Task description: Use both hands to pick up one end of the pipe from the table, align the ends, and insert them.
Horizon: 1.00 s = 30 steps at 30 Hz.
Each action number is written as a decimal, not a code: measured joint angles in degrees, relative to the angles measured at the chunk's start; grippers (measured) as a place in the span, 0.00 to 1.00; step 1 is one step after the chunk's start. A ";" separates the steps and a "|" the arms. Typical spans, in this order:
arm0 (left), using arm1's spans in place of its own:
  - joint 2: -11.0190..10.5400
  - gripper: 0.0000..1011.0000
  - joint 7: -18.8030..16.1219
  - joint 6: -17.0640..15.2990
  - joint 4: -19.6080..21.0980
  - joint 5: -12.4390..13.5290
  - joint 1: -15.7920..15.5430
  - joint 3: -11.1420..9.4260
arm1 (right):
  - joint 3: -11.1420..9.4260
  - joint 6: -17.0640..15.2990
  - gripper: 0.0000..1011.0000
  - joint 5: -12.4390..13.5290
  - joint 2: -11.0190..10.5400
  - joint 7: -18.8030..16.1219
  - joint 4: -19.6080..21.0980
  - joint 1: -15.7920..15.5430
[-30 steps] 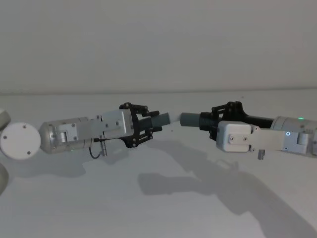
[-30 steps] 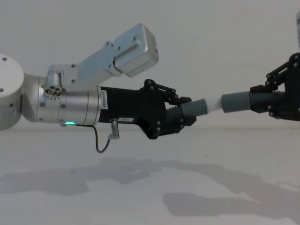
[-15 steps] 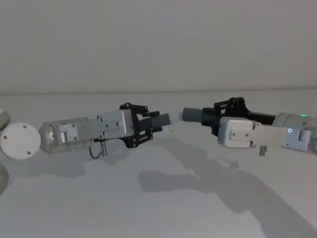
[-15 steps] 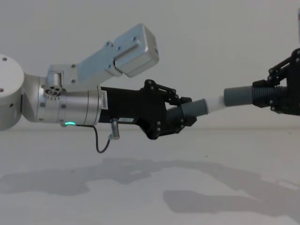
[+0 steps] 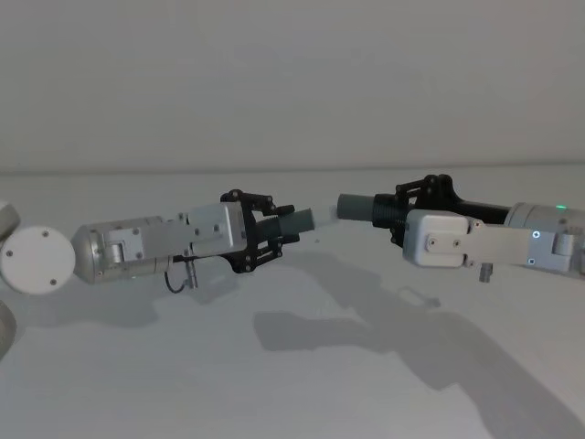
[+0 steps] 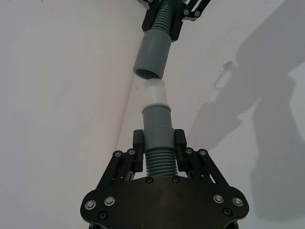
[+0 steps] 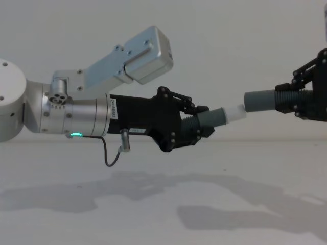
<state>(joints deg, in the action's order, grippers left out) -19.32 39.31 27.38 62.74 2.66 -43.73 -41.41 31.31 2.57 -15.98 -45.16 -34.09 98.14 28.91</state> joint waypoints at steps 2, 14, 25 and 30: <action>0.00 0.34 -0.01 0.00 0.00 0.00 0.00 0.01 | -0.17 0.01 0.24 0.05 -0.01 -0.28 0.00 0.00; 0.00 0.34 -0.02 0.00 0.00 0.00 0.00 0.00 | -1.07 -0.32 0.24 0.23 -0.51 -1.40 0.63 -0.11; 0.00 0.34 -0.02 0.00 0.00 0.00 0.00 0.00 | -0.92 -0.60 0.24 0.15 0.16 -3.00 0.23 0.44; 0.00 0.34 -0.02 0.00 0.00 0.00 0.00 0.00 | -0.67 -0.66 0.24 0.13 0.54 -3.50 -0.14 0.63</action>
<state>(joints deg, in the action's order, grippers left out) -19.32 39.29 27.38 62.74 2.65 -43.73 -41.40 30.64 1.91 -15.84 -44.62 -37.59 98.00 29.54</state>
